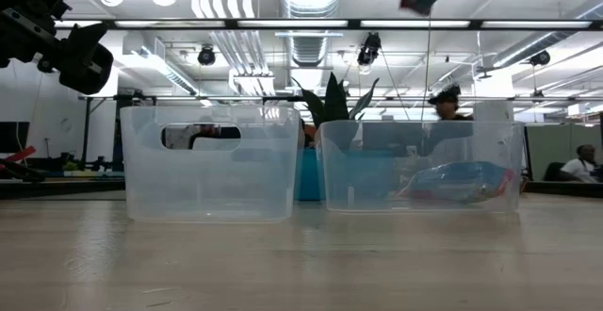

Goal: Pick and place Granola Bars by type
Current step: Put the red granola bar into the right transparent bin

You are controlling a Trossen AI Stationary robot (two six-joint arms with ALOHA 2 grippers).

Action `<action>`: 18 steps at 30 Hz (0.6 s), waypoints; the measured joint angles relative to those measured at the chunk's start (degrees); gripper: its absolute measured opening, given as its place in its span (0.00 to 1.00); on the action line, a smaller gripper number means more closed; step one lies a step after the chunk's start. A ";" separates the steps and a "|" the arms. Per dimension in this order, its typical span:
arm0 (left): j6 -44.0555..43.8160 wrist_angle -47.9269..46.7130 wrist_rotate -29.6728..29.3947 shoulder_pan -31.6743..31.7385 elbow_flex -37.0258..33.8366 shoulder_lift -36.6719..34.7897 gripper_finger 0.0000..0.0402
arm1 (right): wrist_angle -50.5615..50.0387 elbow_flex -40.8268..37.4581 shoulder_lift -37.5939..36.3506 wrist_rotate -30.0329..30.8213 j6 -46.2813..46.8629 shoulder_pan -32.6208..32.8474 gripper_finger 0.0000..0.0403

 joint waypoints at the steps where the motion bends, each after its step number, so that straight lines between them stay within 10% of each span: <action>1: 0.00 0.00 0.00 0.00 0.00 -0.01 0.62 | 0.09 0.05 0.75 -0.03 -1.12 -1.38 0.03; 18: 0.00 -0.04 0.00 0.02 -0.01 0.00 0.62 | 3.14 -1.75 13.06 -5.92 -16.71 -12.67 0.03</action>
